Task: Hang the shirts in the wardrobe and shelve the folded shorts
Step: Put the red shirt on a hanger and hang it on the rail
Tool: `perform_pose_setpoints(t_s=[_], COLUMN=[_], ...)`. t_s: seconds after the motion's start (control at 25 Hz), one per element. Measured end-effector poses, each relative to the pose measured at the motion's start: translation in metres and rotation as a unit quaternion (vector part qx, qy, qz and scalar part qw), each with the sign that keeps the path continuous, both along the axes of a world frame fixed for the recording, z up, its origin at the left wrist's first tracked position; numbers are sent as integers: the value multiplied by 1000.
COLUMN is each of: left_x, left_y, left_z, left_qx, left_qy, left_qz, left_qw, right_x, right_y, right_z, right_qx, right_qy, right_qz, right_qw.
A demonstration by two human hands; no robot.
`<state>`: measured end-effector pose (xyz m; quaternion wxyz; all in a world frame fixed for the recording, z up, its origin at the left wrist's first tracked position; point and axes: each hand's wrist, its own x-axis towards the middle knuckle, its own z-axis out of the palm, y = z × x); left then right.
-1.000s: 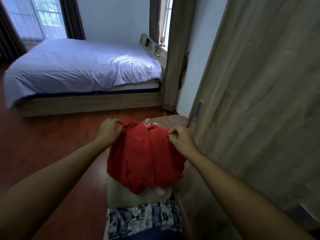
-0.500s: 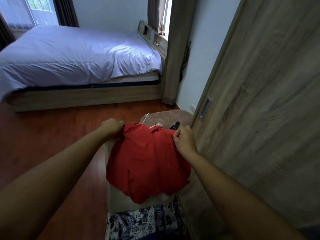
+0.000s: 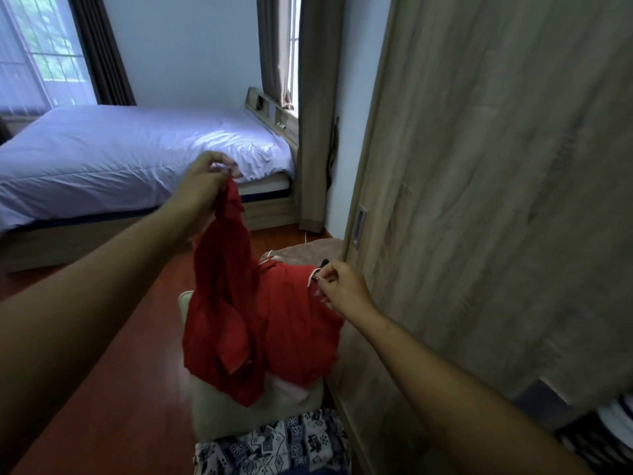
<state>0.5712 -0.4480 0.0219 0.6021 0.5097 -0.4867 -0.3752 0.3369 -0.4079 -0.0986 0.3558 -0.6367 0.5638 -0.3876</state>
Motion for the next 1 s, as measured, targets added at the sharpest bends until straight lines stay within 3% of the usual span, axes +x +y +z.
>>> perform_pose_setpoints(t_s=[0.16,0.4,0.48,0.6,0.68,0.72,0.8,0.88,0.92,1.0], left_x=[-73,-196,-233,-273,-290,-299,-323,-354,-369,-400], left_y=[74,181,215,243,246,247,244,248,252,266], left_z=[87,165,180,187,186,184,171,152,143,134], left_qx=[-103,-150,-166,-198,-244,-290,-380,-412,-418,-402], left_qy=[-3,-73,-101,-111,-181,-263,-455,-578,-609,-618], left_qz=[-184,-380,-422,-453,-438,-414,-359,-322,-299,-272], left_qw=[978,910,886,862,846,822,721,626,604,619], right_x=[-54,-136,-165,-211,-251,-271,-305,-333,-343,-362], right_y=[50,148,184,227,253,268,298,319,326,336], right_z=[57,156,172,178,182,187,199,208,212,214], right_qx=[-35,-143,-147,-198,-278,-313,-358,-369,-366,-350], right_qy=[-85,-119,-90,-23,23,55,134,215,239,252], right_qz=[-19,53,82,1,-111,-164,-241,-276,-285,-296], right_qw=[996,981,982,980,954,934,892,861,853,852])
